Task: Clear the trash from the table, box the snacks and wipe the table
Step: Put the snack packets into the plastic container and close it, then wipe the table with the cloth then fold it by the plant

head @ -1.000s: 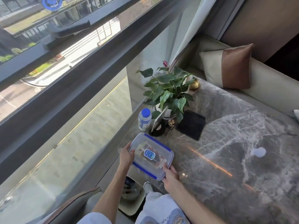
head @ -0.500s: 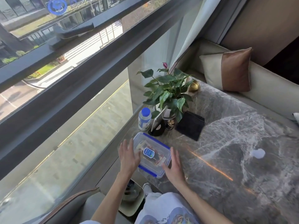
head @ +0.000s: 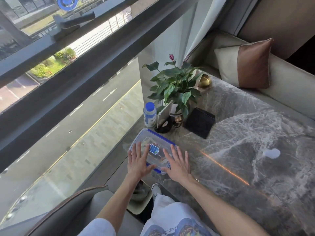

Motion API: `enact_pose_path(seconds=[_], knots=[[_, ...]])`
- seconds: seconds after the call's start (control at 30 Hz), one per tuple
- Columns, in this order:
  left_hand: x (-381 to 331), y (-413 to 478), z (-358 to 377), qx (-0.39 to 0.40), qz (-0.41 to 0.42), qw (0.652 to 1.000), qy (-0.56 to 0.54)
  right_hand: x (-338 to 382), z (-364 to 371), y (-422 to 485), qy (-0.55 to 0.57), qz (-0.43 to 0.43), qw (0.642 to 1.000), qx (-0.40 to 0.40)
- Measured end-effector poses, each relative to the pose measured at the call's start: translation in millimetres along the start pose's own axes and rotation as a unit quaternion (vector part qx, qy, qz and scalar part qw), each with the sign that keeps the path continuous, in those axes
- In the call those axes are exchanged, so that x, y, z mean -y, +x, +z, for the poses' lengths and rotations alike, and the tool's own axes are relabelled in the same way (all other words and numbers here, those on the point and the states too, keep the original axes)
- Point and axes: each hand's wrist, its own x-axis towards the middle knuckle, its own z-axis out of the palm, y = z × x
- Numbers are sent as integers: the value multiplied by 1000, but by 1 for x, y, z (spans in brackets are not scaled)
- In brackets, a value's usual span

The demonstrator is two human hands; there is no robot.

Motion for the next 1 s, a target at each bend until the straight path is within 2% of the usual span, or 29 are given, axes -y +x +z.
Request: enact_pose_path(seconds=[0.13, 0.2, 0.3, 0.37, 0.43, 0.57, 0.63, 0.7, 0.77, 0.87, 1.0], knots=[[-26, -2, -17, 36, -54, 998, -7, 1, -16, 2, -20, -12, 1000, -12], [-44, -4, -28, 34, -65, 997, -2, -6, -28, 0, 14, -29, 998, -47], [-80, -14, -39, -15, -43, 999, 13, -44, -45, -18, 101, -31, 985, -135], [-108, -22, -40, -70, -14, 997, -2, -87, -54, -40, 137, 0, 970, -200], [-142, -27, -31, -84, 18, 996, -4, -144, -50, -72, 156, 50, 954, -252], [-220, -33, 3, -71, 95, 992, 42, -262, -17, -145, 159, 180, 944, -226], [-251, -30, 19, -69, 122, 989, 54, -298, -8, -171, 166, 225, 938, -203], [-277, -29, 24, -31, 134, 988, 64, -318, -6, -188, 176, 249, 934, -185], [-295, -21, 22, 2, 139, 989, 51, -325, -6, -192, 196, 254, 928, -187], [-309, 5, 6, -15, 149, 989, -12, -323, -17, -173, 218, 234, 928, -190], [-306, 58, -30, -41, 91, 988, -116, -299, -47, -111, 263, 187, 928, -188]])
